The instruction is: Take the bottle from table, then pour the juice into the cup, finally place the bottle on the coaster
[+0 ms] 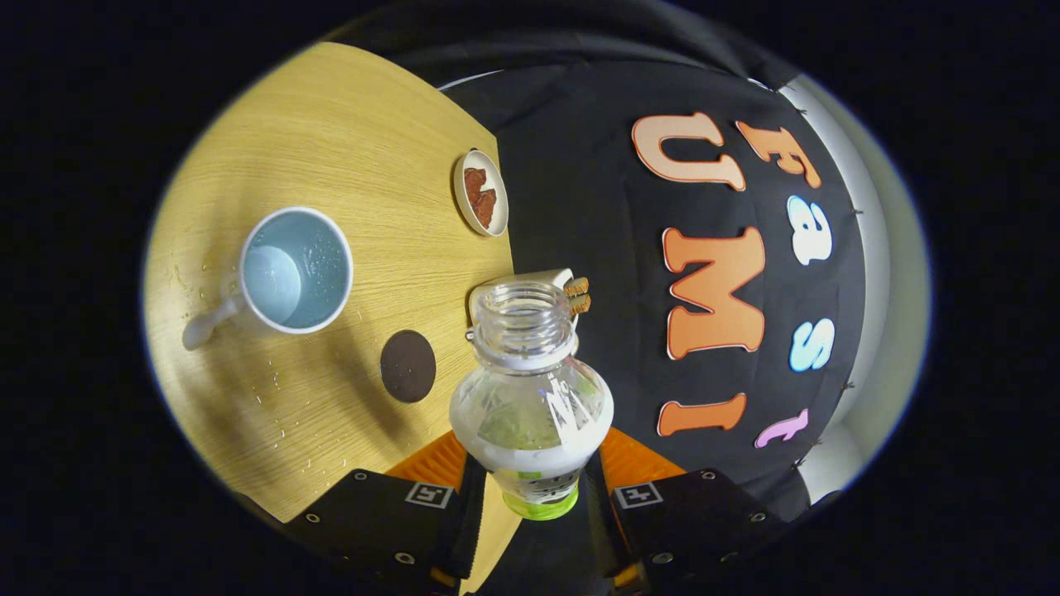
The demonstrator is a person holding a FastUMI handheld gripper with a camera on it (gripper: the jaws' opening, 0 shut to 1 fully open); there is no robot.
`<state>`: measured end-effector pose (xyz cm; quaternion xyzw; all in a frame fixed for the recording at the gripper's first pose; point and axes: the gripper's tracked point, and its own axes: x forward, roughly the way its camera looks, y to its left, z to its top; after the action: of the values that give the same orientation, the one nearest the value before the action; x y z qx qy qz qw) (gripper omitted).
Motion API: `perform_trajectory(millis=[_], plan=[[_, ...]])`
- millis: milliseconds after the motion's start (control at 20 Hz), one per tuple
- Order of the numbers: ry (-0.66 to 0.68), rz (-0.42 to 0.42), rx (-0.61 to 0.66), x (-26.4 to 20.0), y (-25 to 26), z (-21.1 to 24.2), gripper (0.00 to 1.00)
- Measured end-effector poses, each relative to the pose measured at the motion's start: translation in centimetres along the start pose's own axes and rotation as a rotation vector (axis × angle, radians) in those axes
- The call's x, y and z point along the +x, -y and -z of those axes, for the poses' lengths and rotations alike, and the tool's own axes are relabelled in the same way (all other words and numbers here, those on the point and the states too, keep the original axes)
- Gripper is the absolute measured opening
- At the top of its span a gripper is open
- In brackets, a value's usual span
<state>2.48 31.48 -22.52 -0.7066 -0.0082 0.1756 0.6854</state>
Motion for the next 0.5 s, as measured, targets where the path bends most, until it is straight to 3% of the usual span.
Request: perform_trajectory(millis=[500], plan=[[0.054,0.067,-0.222,1.3,1.0,-1.4,0.56]])
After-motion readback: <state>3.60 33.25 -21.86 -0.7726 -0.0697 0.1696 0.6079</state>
